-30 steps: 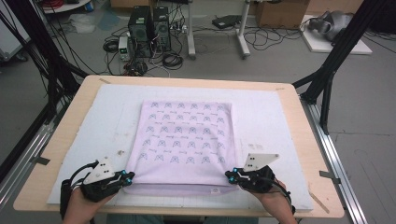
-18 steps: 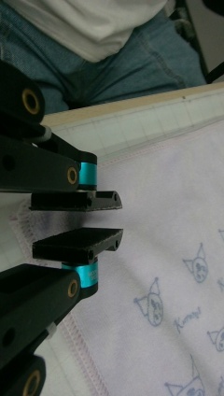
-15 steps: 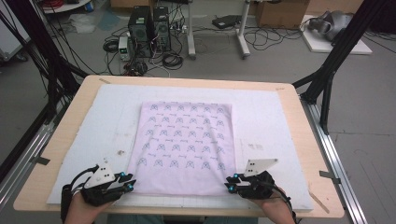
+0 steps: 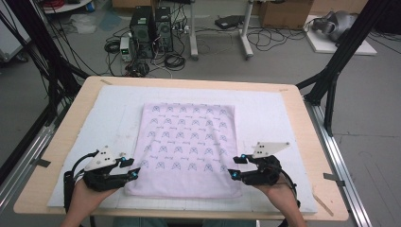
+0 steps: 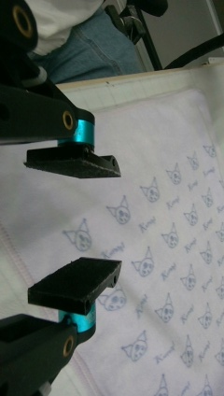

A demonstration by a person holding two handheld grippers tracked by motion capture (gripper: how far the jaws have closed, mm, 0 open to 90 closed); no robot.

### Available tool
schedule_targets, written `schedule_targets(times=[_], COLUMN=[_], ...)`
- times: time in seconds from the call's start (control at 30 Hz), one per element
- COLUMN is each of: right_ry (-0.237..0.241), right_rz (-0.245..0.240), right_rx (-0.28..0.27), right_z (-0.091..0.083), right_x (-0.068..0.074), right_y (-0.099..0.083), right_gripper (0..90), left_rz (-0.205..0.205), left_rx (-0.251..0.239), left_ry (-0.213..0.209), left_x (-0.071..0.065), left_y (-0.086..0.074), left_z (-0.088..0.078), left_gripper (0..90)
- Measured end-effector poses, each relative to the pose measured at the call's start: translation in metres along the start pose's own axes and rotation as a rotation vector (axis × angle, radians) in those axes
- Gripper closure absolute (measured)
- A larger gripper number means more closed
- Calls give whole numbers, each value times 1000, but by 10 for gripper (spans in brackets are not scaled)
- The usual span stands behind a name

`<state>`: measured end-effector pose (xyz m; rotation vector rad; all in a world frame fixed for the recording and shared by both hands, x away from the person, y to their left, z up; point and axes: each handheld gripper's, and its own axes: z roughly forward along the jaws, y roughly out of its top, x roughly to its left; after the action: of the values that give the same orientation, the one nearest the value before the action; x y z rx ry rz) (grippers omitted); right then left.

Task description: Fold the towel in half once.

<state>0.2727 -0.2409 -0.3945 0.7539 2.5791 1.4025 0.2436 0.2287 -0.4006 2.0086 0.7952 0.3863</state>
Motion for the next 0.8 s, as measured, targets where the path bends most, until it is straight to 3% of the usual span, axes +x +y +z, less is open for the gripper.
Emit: schedule_targets(times=[0.17, 0.27, 0.57, 0.8], right_ry=[-24, -44, -50, -56], right_rz=[1, 12, 43, 18], right_rx=[-3, -21, -49, -12], right_z=[6, 6, 3, 4], right_x=[-5, -8, -14, -16], right_y=[10, 16, 22, 33], right_gripper=[393, 335, 288, 283], left_rz=[-16, -52, -41, -30], left_rx=[-15, -26, -30, -26], left_ry=[-6, -21, -2, -6], left_x=[2, 4, 6, 7], left_y=[4, 6, 8, 12], left_z=[6, 7, 6, 7], left_gripper=[464, 444, 395, 390])
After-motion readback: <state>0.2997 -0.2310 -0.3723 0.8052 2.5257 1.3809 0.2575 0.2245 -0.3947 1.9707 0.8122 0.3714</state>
